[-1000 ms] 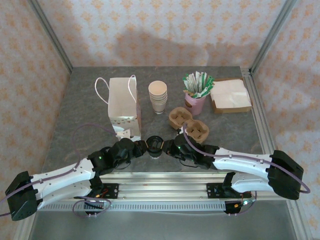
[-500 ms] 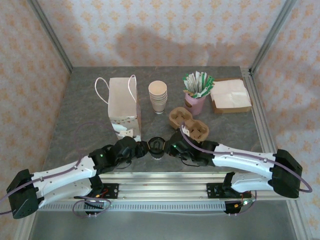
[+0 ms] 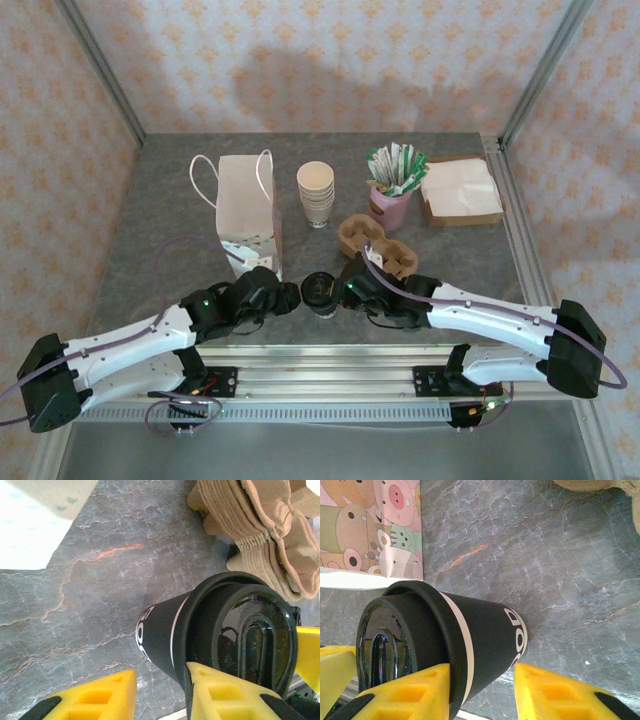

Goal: Pack the takeout coffee

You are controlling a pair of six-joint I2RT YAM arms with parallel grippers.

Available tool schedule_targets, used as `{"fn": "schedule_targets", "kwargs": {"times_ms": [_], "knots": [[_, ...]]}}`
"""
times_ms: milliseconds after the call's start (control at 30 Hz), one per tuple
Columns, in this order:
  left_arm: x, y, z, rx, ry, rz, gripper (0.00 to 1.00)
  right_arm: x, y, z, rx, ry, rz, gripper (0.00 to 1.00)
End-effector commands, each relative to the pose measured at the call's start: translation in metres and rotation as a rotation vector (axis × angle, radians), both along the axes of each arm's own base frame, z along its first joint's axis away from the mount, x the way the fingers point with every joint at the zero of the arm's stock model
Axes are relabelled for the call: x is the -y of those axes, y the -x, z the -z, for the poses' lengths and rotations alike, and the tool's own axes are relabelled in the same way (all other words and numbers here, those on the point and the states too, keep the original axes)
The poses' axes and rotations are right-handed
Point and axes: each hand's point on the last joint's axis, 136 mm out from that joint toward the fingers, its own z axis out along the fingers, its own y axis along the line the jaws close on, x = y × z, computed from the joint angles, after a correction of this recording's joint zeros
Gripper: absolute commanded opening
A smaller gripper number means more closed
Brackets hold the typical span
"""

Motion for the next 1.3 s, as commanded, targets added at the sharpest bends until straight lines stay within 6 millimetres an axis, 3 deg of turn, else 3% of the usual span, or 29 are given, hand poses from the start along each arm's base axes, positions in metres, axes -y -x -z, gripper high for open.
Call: {"fn": "schedule_targets", "kwargs": {"times_ms": [0,300,700,933,1267], "knots": [[0.006,-0.001,-0.011,0.015,-0.017,0.032,0.31,0.008,-0.003,-0.005,0.018,0.012,0.025,0.36],[0.011,-0.003,-0.034,0.048,0.036,0.039,0.37,0.008,0.001,0.002,0.000,-0.022,0.031,0.36],[0.027,0.000,0.001,-0.037,-0.044,0.114,0.55,0.010,0.003,0.005,-0.001,-0.040,0.033,0.36],[0.020,0.003,0.021,-0.081,-0.128,0.114,0.55,0.009,0.000,-0.005,0.025,-0.063,0.037,0.36],[0.018,0.007,0.027,-0.096,-0.189,0.129,0.54,0.008,-0.007,-0.031,0.114,-0.114,0.023,0.49]]}}
